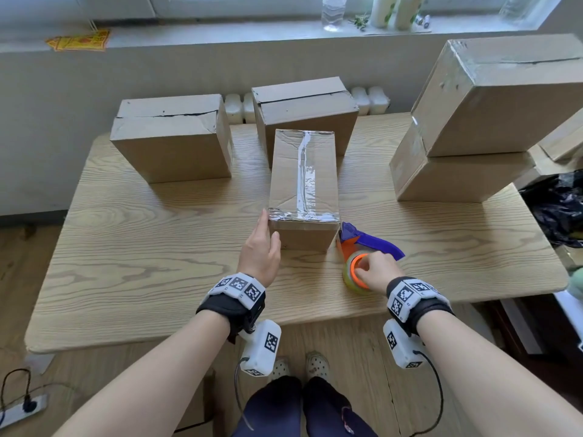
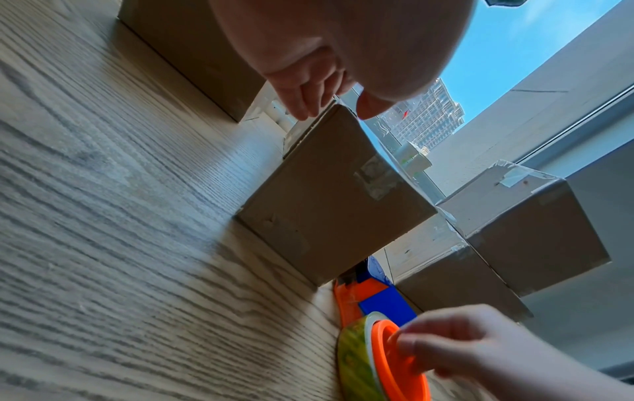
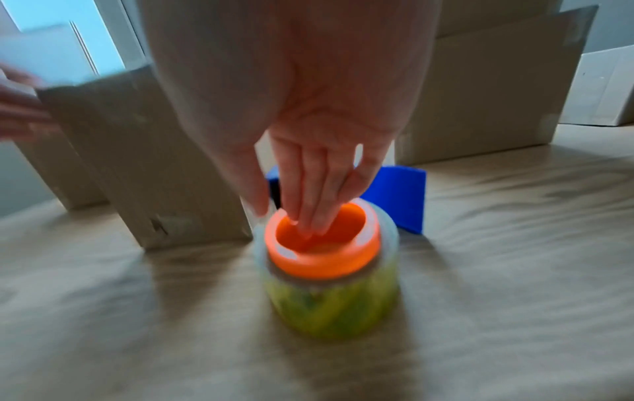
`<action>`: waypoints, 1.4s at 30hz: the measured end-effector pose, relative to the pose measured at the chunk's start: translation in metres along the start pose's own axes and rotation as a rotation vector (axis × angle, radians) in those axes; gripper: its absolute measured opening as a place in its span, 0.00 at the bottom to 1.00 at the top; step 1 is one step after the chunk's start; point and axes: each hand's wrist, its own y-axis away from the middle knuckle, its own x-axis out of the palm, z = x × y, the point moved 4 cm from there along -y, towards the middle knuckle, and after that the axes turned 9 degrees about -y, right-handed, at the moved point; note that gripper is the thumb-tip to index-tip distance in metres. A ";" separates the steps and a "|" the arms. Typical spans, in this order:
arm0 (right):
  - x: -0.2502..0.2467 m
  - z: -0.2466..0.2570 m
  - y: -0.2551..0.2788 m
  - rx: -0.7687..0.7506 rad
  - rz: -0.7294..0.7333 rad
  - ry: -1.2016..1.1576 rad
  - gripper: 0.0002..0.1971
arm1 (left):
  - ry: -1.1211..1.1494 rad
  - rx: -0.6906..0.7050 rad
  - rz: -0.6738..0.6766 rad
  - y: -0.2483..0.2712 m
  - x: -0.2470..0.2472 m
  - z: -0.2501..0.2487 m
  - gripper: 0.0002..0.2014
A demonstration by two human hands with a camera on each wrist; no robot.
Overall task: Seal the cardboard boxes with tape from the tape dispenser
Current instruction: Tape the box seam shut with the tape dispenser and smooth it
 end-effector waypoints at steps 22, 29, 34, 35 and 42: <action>-0.035 0.066 0.003 -0.216 -0.329 -0.830 0.16 | -0.087 -0.020 -0.123 -0.036 -0.025 0.006 0.21; -0.037 0.062 -0.001 -0.217 -0.357 -0.794 0.16 | -0.072 -0.008 -0.148 -0.041 -0.024 0.007 0.15; -0.051 0.061 -0.001 -0.320 -0.141 -0.688 0.20 | -0.088 0.096 -0.062 -0.036 -0.035 0.005 0.12; -0.055 0.060 -0.001 -0.352 -0.143 -0.649 0.24 | -0.104 0.127 -0.040 -0.035 -0.037 0.005 0.15; -0.066 0.069 0.000 -0.484 -0.207 -0.469 0.15 | -0.167 0.238 0.062 -0.044 -0.039 0.006 0.17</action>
